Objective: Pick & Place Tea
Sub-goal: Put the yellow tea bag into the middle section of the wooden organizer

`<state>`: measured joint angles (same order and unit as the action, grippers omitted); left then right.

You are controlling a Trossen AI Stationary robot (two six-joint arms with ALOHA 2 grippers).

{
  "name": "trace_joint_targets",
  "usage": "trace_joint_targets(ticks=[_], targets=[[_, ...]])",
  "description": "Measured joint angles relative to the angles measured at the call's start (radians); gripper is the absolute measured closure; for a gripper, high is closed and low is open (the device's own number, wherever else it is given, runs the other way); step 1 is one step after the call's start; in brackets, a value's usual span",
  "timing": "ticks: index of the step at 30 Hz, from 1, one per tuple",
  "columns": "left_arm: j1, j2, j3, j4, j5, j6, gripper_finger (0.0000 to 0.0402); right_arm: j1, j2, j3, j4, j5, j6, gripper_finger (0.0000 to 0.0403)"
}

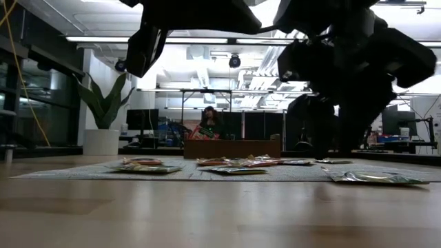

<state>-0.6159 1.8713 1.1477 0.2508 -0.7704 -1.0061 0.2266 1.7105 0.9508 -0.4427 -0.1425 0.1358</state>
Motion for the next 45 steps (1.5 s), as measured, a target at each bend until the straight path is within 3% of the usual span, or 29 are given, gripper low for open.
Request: trace_joint_targets(ticks=[6,26,34,45], targets=[[0.000,0.000,0.000,0.000,0.002,-0.012,0.0401,0.016,0.026,0.000,0.000,0.066,-0.001,0.0187],[0.000,0.000,0.000,-0.023,0.019,-0.013,0.0401,0.016,0.057,0.001,0.029,0.042,0.085,0.0192],[0.000,0.000,-0.001,-0.023,0.019,-0.016,0.0401,0.015,0.095,0.004,0.035,0.048,0.122,0.0236],[0.000,0.000,-0.001,-0.023,0.035,-0.018,0.0401,0.014,0.101,0.002,0.035,0.081,0.127,0.0330]])
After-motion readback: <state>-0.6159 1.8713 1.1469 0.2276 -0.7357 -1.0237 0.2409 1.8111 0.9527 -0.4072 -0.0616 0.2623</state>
